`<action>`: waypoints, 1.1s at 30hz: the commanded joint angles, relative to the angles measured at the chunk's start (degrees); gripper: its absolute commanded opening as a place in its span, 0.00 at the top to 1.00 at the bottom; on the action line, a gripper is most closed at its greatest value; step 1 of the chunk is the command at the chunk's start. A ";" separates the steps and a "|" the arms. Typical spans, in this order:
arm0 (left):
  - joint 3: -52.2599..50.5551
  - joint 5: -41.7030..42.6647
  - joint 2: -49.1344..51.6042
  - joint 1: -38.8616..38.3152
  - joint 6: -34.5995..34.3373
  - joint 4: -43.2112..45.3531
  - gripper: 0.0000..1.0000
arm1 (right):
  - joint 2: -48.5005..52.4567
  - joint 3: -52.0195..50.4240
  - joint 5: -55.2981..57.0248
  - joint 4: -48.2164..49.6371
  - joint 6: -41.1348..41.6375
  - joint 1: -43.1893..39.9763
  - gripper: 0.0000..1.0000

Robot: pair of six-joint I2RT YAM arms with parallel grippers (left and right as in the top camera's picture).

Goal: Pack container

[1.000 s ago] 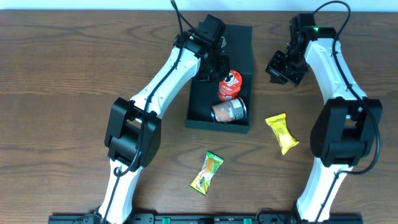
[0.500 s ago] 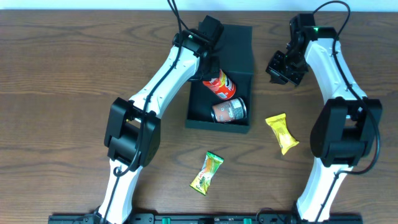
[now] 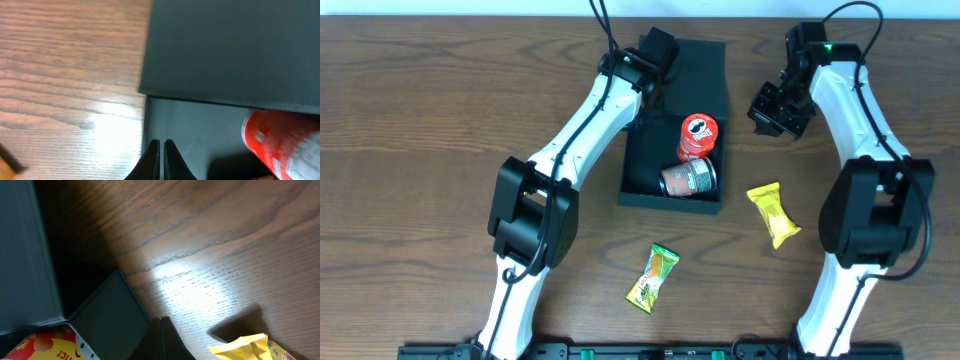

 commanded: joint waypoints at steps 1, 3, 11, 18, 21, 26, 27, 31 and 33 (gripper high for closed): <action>0.61 10.34 0.92 0.20 2.19 0.68 0.94 | 0.28 -0.20 0.83 -0.26 -0.79 0.15 0.98; 0.87 17.18 0.92 0.50 2.47 2.08 0.94 | 0.28 -0.20 0.83 -0.24 -0.76 0.17 0.98; 0.92 26.67 0.81 1.55 3.08 4.07 0.94 | 0.28 -0.20 0.92 -0.48 -1.20 0.17 0.98; 2.80 37.38 0.61 3.50 3.04 5.62 0.94 | 0.28 -0.20 1.03 -0.44 -1.20 0.17 0.98; 2.80 38.05 0.63 3.37 3.04 6.19 0.94 | 0.28 -0.20 1.05 -0.28 -1.20 0.15 0.98; 2.80 38.05 0.63 1.99 3.04 6.29 0.94 | 0.28 -0.20 1.05 -0.17 -1.20 0.15 0.98; 2.80 38.10 0.63 1.79 3.04 6.23 0.94 | 0.28 -0.20 1.07 -0.17 -1.20 0.15 0.98; 2.78 38.16 0.63 1.40 3.06 6.05 0.94 | 0.28 -0.20 1.22 -0.22 -1.20 0.17 0.98; 2.75 37.09 0.63 1.22 3.13 5.88 0.94 | 0.28 -0.20 1.22 -0.22 -1.20 0.17 0.98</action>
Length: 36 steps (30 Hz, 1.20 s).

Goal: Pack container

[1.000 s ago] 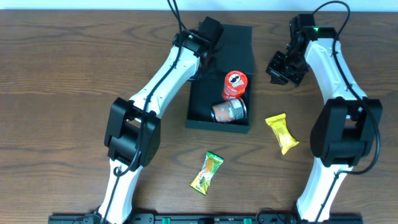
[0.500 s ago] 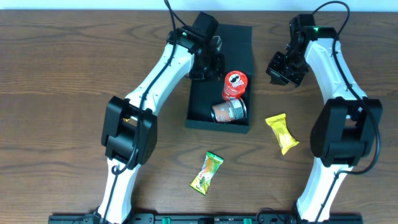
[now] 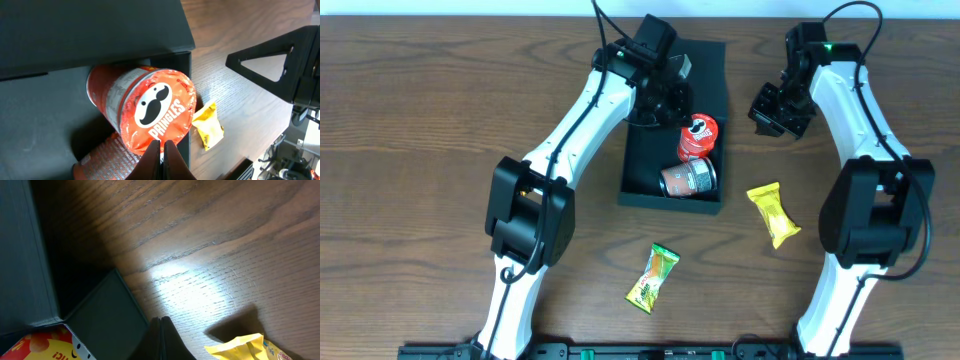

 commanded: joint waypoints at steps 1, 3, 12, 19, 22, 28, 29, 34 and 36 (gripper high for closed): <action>1.29 -1.20 0.63 0.02 1.29 -0.39 0.94 | 0.28 -0.20 0.59 -0.04 -0.81 0.17 0.98; 1.27 -1.99 0.63 -0.07 1.42 -0.61 0.94 | 0.28 -0.20 0.59 -0.04 -0.81 0.15 0.98; 1.22 -5.38 0.63 -1.22 1.44 -0.70 0.94 | 0.28 -0.20 0.59 -0.02 -0.81 0.15 0.98; 1.20 -7.72 0.74 -1.77 1.90 -0.74 0.94 | 0.28 -0.20 0.76 -0.02 -0.81 0.15 0.98; 0.59 -8.33 0.79 -1.84 1.88 -0.39 0.94 | 0.28 -0.20 1.27 -0.02 -0.81 0.15 0.98; -1.03 -8.39 0.79 -1.84 1.88 0.15 0.94 | 0.28 -0.20 1.29 -0.02 -0.81 0.15 0.98; -1.03 -8.52 0.79 -1.84 1.88 0.20 0.94 | 0.28 -0.20 1.31 -0.04 -0.81 0.17 0.98; -1.03 -8.76 1.20 -1.86 1.86 0.79 0.94 | 0.28 -0.20 1.44 -0.07 -0.81 0.17 0.98; -1.05 -8.74 1.42 -1.86 1.84 0.76 0.94 | 0.28 -0.20 1.44 -0.09 -0.81 0.17 0.98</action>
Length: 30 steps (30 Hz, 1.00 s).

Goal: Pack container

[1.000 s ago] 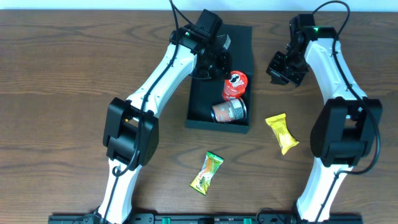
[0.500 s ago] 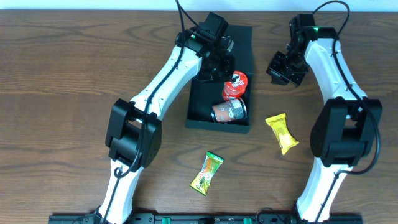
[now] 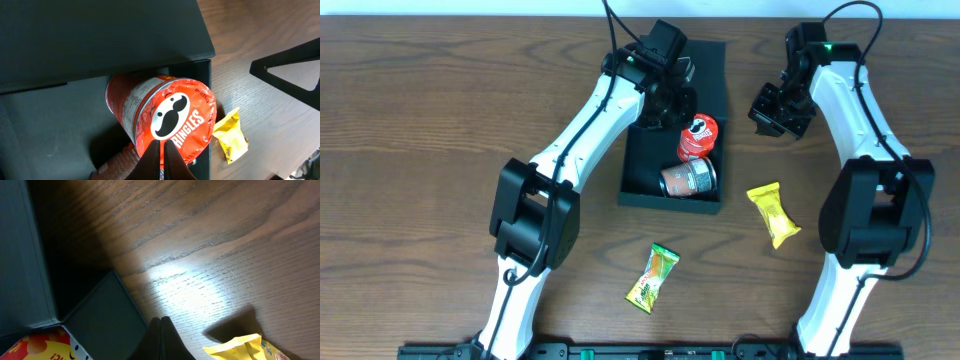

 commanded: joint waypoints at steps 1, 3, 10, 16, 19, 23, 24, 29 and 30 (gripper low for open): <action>-0.66 -1.07 1.42 0.00 0.81 0.00 0.94 | 0.28 -0.20 1.01 -0.13 -0.81 0.15 0.98; -0.66 -1.92 1.42 0.00 0.79 0.31 0.94 | 0.28 -0.20 1.01 -0.28 -0.81 0.15 0.98; -0.94 -3.02 1.42 -0.02 0.76 0.35 0.94 | 0.28 -0.20 1.01 -0.28 -0.81 0.15 0.99; -0.94 -3.89 1.42 -0.04 0.76 0.33 0.94 | 0.28 -0.20 1.01 -0.24 -0.81 0.17 0.98; -0.94 -4.04 1.42 -0.04 0.79 0.33 0.94 | 0.31 -0.20 1.01 -0.26 -0.79 0.17 0.98; -1.07 -5.38 1.42 -0.11 0.81 0.24 0.94 | 0.28 -0.20 1.01 -0.26 -0.81 0.17 0.99; -1.20 -5.62 1.44 -0.15 0.81 0.28 0.94 | 0.28 -0.20 0.98 -0.26 -0.81 0.17 0.98; -2.84 -5.53 1.42 -0.35 0.79 0.50 0.94 | 0.28 -0.20 1.01 -0.26 -0.81 0.17 0.98; -2.89 -5.55 1.42 -0.35 0.81 0.44 0.94 | 0.28 -0.20 0.98 -0.26 -0.81 0.17 0.98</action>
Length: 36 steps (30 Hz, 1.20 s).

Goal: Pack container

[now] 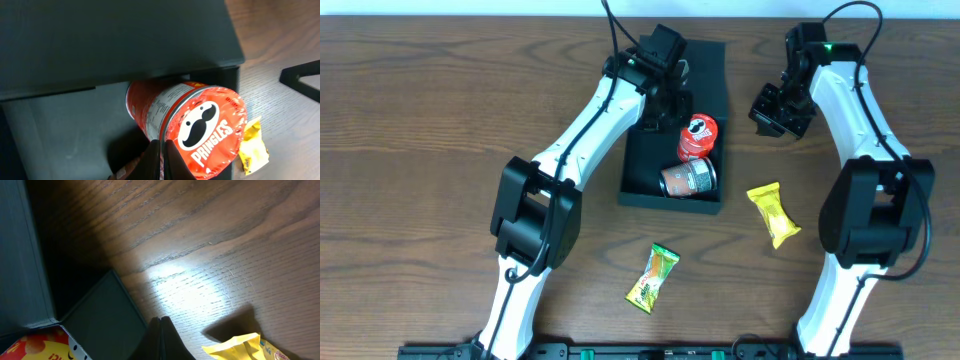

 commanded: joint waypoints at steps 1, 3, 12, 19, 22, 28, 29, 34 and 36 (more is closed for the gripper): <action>-1.18 -1.36 1.09 -0.24 0.81 -0.13 0.94 | 0.28 -0.20 0.81 -0.04 -0.81 0.17 0.98; -1.18 -2.40 1.09 -0.24 0.81 -0.15 0.94 | 0.28 -0.20 0.83 -0.04 -0.81 0.17 0.98; -1.18 -10.99 1.09 -0.24 0.85 -2.16 0.94 | 0.28 -0.20 0.85 -0.09 -1.25 0.17 0.98; -1.18 -19.52 1.09 -0.24 1.75 -4.15 0.94 | 0.28 -0.20 1.05 -0.07 -1.86 0.15 0.98; -1.51 -21.75 1.11 -0.26 1.70 -4.44 0.94 | 0.28 -0.20 1.05 -0.07 -1.90 0.15 0.98; -6.16 -22.18 1.11 -0.26 1.60 -3.39 0.94 | 0.28 -0.20 1.07 -0.11 -2.75 0.15 0.98; -7.26 -22.23 1.09 -0.26 1.62 -3.10 0.94 | 0.28 -0.20 1.11 -0.17 -2.75 0.15 0.98; -8.24 -22.49 1.09 -0.26 1.64 -2.43 0.94 | 0.28 -0.20 1.46 -0.55 -2.95 0.15 0.98; -8.24 -22.03 1.09 -0.26 1.60 -1.20 0.94 | 0.28 -0.20 1.44 -0.59 -3.37 0.15 0.98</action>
